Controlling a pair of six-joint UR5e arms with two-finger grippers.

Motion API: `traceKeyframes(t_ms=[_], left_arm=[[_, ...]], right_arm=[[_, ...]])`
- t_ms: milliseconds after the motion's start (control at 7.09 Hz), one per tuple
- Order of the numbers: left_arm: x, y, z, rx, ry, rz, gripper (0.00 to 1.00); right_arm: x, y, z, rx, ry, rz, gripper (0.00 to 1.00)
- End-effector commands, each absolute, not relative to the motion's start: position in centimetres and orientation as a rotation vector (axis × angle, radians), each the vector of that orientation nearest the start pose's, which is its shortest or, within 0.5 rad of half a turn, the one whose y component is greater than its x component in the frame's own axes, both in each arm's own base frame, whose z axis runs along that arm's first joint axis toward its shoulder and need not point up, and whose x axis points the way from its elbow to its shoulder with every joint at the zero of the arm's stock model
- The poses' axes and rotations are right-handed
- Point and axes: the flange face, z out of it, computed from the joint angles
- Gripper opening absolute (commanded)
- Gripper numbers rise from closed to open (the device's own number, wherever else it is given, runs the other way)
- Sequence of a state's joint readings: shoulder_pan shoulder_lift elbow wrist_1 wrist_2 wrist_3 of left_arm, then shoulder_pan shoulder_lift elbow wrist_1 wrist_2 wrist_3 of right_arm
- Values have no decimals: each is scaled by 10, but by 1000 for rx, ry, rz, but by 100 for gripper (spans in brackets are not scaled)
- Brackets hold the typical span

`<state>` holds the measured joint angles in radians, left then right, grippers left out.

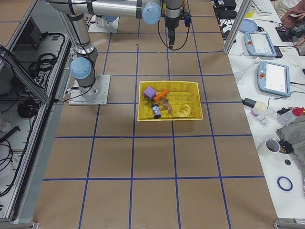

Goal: Transfer tape with both arms
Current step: 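Release the tape roll in the wicker basket and raise the left gripper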

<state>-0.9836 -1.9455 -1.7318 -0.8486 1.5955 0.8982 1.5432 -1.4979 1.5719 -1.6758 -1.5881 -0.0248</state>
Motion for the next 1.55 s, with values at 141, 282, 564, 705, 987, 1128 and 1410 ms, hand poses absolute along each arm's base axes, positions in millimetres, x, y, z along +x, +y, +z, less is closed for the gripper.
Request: traceKeyframes(t_ms=[141, 282, 564, 705, 987, 1128, 1410], left_arm=[[76, -583, 367, 327, 3044, -221, 95], [31, -574, 387, 229, 3088, -173, 100], [-79, -549, 432, 58, 3178, -55, 100], [-115, -536, 462, -17, 3191, 18, 100], [-140, -524, 491, -33, 3187, 135, 100], [-141, -523, 490, -30, 3186, 143, 100], [-140, -523, 489, -28, 3180, 145, 100]], right_arm=[[116, -529, 460, 5, 3162, -45, 100], [117, -528, 461, 3, 3164, -48, 100], [117, -528, 460, 0, 3160, -45, 100], [117, -528, 460, 0, 3162, -45, 100], [118, -526, 460, 0, 3162, -28, 100], [118, -526, 460, 0, 3162, -26, 100], [117, -525, 461, 0, 3162, -21, 100]])
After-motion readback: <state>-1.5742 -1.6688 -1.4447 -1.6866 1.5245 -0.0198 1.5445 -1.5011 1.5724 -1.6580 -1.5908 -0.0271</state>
